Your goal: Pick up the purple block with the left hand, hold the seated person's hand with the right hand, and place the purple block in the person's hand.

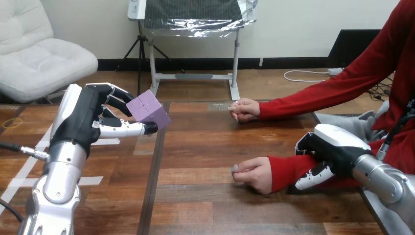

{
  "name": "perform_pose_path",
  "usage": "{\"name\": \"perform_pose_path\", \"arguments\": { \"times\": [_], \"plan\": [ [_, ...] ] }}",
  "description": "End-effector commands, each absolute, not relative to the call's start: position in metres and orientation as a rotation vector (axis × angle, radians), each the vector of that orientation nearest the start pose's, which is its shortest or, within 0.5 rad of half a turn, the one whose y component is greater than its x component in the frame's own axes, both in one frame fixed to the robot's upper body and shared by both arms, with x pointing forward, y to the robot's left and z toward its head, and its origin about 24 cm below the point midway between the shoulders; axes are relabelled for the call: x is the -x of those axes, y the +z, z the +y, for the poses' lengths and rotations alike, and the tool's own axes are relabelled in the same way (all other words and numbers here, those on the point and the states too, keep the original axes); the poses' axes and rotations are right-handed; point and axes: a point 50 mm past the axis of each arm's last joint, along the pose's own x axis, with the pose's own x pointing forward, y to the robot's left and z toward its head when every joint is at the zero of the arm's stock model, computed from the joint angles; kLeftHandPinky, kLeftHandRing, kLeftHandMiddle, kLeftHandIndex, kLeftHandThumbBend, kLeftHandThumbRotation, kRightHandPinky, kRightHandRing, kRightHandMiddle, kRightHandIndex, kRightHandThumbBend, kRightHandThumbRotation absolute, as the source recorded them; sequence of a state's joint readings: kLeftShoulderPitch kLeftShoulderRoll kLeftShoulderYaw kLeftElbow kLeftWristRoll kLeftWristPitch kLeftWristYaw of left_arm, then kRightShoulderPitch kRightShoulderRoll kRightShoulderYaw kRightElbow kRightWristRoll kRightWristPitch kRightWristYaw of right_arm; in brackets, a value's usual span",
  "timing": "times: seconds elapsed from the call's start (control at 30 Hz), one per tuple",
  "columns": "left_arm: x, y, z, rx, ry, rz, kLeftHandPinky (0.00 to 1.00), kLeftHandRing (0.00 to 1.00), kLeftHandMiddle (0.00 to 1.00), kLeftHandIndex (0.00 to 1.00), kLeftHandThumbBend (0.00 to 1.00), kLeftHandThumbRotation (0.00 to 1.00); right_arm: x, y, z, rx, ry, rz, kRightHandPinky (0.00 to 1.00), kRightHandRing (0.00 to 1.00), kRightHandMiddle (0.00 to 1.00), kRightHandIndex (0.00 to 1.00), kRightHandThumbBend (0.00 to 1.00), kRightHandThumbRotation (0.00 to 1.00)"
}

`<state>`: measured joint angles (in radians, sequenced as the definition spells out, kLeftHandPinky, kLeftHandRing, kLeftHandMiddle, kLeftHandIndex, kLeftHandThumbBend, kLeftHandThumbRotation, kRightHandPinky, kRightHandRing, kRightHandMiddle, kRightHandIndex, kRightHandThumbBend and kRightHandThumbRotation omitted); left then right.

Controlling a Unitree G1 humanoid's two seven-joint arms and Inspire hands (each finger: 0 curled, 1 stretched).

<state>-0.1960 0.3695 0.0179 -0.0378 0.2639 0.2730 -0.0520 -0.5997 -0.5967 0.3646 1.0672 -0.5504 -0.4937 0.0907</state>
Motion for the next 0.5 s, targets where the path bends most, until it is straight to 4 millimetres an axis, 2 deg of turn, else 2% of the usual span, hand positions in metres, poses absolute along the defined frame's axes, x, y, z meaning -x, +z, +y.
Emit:
{"name": "perform_pose_path", "arguments": {
  "times": [0.0,0.47],
  "plan": [
    [-0.295,0.115,0.216,-0.619,0.071,-0.043,0.19,0.26,0.34,0.44,0.68,0.0,-0.346,0.063,-0.24,1.17,0.408,0.029,0.31,0.34,0.38,0.36,0.73,0.24],
    [-0.294,0.114,0.215,-0.612,0.072,-0.032,0.22,0.3,0.37,0.44,0.68,0.0,-0.349,0.078,-0.24,1.154,0.373,-0.04,0.3,0.33,0.38,0.37,0.75,0.2]
  ]
}}
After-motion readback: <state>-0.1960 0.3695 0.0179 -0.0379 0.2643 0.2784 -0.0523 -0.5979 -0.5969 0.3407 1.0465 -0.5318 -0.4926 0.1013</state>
